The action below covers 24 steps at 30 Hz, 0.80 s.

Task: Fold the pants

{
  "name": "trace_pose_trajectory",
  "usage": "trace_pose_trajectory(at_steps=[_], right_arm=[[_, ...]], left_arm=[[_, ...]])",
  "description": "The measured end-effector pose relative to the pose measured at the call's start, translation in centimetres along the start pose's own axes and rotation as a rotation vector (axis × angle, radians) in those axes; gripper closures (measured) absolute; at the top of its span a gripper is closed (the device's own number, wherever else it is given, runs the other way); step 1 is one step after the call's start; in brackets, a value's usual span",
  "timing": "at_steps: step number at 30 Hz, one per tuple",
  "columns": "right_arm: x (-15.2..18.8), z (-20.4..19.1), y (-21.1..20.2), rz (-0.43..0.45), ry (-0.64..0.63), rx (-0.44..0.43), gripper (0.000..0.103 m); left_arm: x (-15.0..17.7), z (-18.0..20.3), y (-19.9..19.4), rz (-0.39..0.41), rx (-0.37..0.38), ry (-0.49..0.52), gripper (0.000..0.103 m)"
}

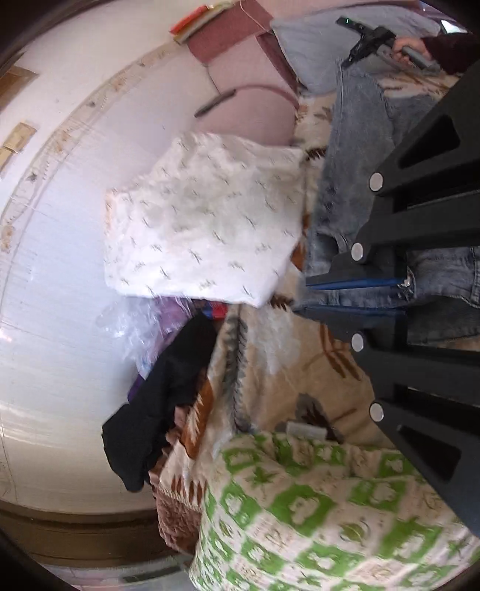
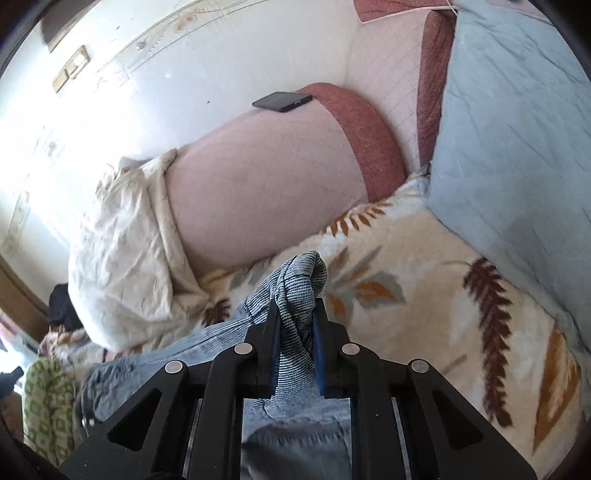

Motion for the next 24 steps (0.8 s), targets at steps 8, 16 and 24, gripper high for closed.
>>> trace_pose_trajectory(at_steps=[8, 16, 24], right_arm=[[1.8, 0.4, 0.7, -0.044, -0.024, 0.042, 0.089], [2.4, 1.5, 4.5, -0.086, -0.057, 0.075, 0.089], [3.2, 2.3, 8.2, -0.136, -0.062, 0.096, 0.089]], left_arm=[[-0.2, 0.7, 7.9, -0.120, -0.108, -0.009, 0.086], [0.3, 1.2, 19.7, -0.244, -0.188, -0.059, 0.049], [1.6, 2.1, 24.0, -0.324, -0.134, -0.039, 0.086]])
Point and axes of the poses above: each gripper's, at about its wrist camera, not at the fingertips, and y roughly the way its jaws point, z to its right, x to its underside, the point moved 4 cm from there along y, roughly the way its jaws point, and after that the axes turned 15 degrees about -y, right-handed, at the moved point
